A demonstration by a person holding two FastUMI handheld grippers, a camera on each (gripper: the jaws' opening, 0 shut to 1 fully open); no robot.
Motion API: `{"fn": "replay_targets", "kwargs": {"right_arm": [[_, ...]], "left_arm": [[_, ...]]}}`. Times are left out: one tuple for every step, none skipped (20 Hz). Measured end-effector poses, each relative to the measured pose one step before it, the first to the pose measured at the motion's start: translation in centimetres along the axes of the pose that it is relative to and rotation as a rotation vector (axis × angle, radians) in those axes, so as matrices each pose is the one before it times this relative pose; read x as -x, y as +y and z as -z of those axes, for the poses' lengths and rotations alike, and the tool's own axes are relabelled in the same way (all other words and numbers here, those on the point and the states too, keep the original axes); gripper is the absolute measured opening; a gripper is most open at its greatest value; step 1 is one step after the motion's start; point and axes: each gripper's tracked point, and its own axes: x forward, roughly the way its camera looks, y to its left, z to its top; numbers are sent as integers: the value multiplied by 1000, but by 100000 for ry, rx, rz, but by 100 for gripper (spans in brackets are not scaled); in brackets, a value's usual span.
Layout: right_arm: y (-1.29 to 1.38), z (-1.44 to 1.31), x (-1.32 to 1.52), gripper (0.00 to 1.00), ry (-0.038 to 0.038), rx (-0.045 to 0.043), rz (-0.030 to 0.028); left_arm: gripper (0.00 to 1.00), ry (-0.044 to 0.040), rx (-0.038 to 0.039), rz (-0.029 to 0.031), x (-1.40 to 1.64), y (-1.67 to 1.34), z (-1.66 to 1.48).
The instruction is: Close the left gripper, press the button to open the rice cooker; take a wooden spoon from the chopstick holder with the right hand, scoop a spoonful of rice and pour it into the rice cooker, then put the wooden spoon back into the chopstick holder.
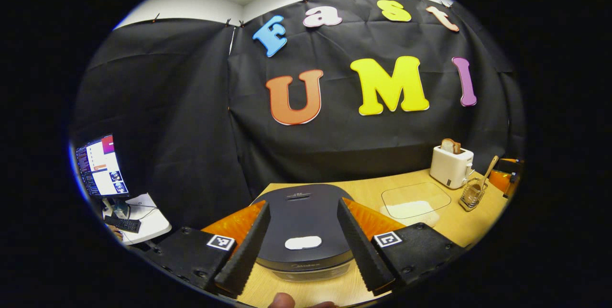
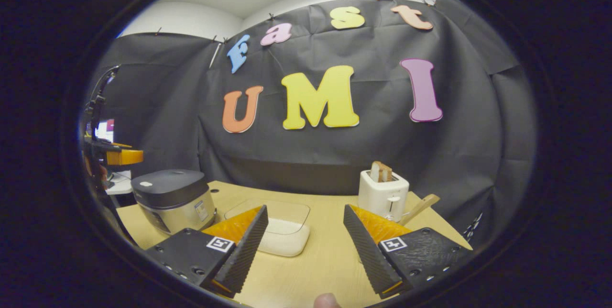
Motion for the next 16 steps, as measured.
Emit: {"fn": "replay_targets", "kwargs": {"right_arm": [[-183,370,96,95,812,-168,-482],[-94,225,-53,95,595,-565,-330],[-192,208,-110,95,626,-571,-165],[-112,189,-136,95,926,-342,-339],[-114,204,-148,95,611,-176,-441],[-167,50,43,95,182,-17,57],[-168,-15,-1,94,-245,-91,88],[-154,24,-40,94,-48,-95,128],[-94,135,-13,94,-3,-137,-71],[-172,61,26,94,75,-170,-30],[-228,102,38,95,-121,-166,80],[-254,-76,67,95,-231,-200,294],[-199,38,63,95,-438,-435,120],[-222,-81,27,95,-439,-604,190],[-296,73,112,95,-307,-558,223],[-335,71,16,95,-34,-463,213]], "left_arm": [[81,1933,-1446,-127,-152,335,43],[79,3054,36,1343,-440,-28,251],[75,4234,1056,1284,-428,-32,468],[71,4847,1977,59,-362,241,749],[58,4468,2196,-154,-443,129,605],[48,4012,2429,1451,-83,-271,485],[33,3269,2016,1671,-64,-358,407],[26,2519,1640,1700,-276,-303,402],[21,3491,536,2791,-294,-603,423],[19,3678,122,3022,-331,-652,602],[18,2875,-192,334,-234,-189,440],[17,2484,-477,-1265,-99,215,367],[10,1574,79,-1629,-144,359,250],[5,2377,616,-1635,-400,279,464],[3,2768,1475,781,-112,-177,557],[3,2957,2208,761,106,-512,495]]}}
